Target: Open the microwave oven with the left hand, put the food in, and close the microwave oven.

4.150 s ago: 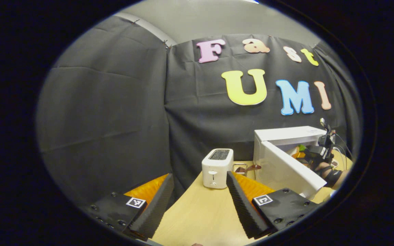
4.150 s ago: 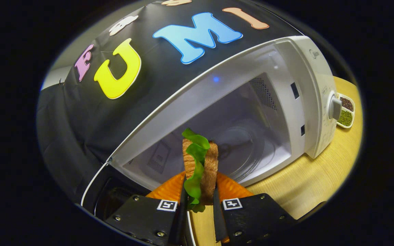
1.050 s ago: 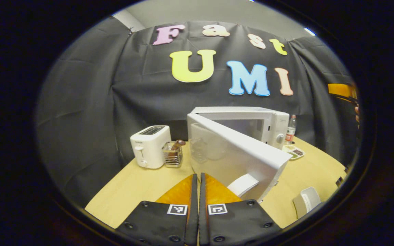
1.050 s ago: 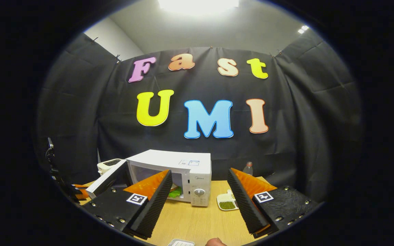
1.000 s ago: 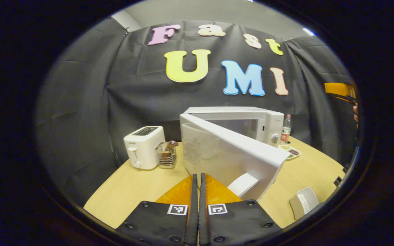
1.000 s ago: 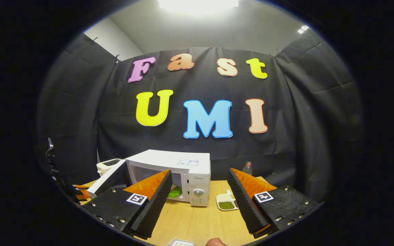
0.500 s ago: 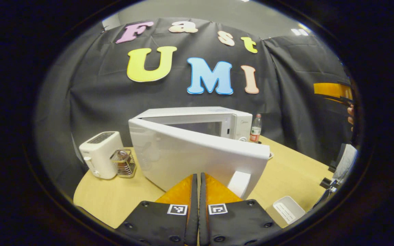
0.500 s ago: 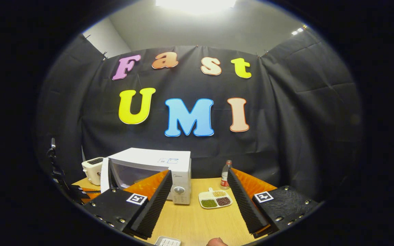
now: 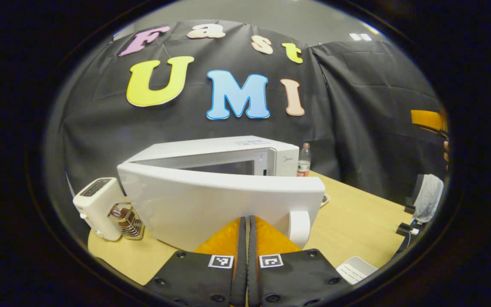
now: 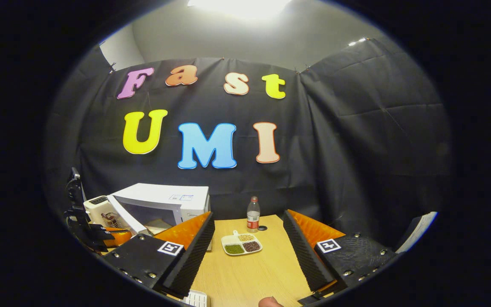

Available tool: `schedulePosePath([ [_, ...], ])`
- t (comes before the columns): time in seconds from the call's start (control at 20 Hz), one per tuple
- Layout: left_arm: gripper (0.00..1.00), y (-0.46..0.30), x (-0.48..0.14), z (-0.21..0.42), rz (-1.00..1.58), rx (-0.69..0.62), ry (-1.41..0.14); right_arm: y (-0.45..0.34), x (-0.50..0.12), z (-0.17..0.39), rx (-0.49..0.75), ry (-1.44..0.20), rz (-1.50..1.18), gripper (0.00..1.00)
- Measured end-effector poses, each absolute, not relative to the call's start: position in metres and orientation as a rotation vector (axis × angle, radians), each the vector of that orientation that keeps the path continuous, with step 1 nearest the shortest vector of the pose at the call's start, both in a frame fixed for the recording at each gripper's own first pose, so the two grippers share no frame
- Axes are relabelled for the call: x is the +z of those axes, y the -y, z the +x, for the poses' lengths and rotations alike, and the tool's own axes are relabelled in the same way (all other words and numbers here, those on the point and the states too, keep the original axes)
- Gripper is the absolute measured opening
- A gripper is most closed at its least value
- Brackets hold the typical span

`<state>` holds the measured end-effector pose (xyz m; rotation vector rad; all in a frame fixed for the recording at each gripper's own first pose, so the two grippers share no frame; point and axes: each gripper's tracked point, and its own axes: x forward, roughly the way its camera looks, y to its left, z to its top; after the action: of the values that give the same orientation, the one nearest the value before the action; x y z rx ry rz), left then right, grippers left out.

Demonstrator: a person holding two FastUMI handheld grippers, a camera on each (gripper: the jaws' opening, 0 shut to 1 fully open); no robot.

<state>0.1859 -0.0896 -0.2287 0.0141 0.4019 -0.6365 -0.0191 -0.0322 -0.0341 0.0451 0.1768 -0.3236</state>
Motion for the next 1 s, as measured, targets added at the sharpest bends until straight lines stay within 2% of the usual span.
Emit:
schedulePosePath([
  [0.3,0.1,0.119,-0.231,0.225,0.056,-0.642,-0.378,0.06,-0.039,-0.055,-0.429,-0.183,0.077,0.98],
  [0.4,0.08,0.126,-0.234,0.239,0.056,-0.625,-0.375,0.069,-0.042,-0.064,-0.455,-0.191,0.072,0.98],
  [0.45,0.12,0.129,-0.233,0.246,0.051,-0.612,-0.372,0.072,-0.041,-0.068,-0.463,-0.193,0.072,0.98],
  [0.5,0.07,0.133,-0.235,0.253,0.053,-0.603,-0.373,0.075,-0.041,-0.073,-0.473,-0.192,0.072,0.98],
  [0.55,0.07,0.137,-0.234,0.26,0.055,-0.593,-0.366,0.078,-0.04,-0.076,-0.482,-0.189,0.07,0.98],
  [1.0,0.08,0.156,-0.23,0.302,0.045,-0.525,-0.35,0.086,-0.055,-0.087,-0.488,-0.222,0.061,0.98],
])
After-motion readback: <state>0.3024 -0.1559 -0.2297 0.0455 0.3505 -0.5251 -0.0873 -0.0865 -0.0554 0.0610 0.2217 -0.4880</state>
